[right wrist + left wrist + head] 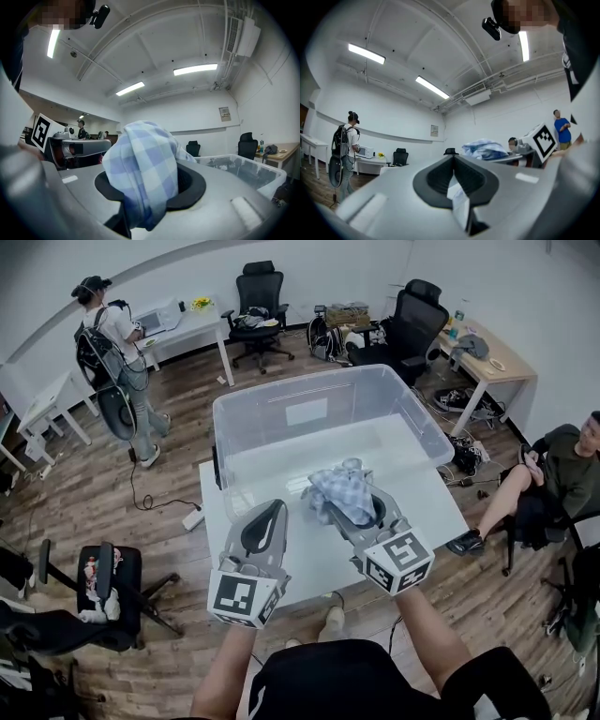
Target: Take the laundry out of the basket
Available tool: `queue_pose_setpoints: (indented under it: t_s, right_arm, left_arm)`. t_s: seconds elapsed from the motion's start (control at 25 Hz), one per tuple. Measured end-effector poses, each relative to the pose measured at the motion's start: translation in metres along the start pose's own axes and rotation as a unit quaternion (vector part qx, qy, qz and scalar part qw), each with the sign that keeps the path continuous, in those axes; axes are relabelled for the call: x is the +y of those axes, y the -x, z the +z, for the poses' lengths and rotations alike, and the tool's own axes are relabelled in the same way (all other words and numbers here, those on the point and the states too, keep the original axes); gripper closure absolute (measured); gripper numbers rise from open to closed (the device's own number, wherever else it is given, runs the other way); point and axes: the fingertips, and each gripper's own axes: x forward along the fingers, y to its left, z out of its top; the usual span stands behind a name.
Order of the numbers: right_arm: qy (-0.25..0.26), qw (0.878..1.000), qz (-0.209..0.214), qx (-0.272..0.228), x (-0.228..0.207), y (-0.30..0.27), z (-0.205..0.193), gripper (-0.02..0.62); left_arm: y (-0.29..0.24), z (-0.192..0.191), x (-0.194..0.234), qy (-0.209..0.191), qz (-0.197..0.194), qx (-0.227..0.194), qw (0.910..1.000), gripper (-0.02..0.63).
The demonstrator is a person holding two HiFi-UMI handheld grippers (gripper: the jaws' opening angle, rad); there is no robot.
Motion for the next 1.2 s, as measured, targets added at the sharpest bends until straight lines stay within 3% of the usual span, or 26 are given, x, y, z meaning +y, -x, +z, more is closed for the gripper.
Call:
queue_pose_setpoints:
  t_s: [1.2]
  right_arm:
    - [0.005,0.999,-0.051,-0.005,0.092,0.045,0.003,0.416]
  left_arm:
    - [0.083,0.012,-0.011,0.008,-0.053,-0.016,0.9984,0.598]
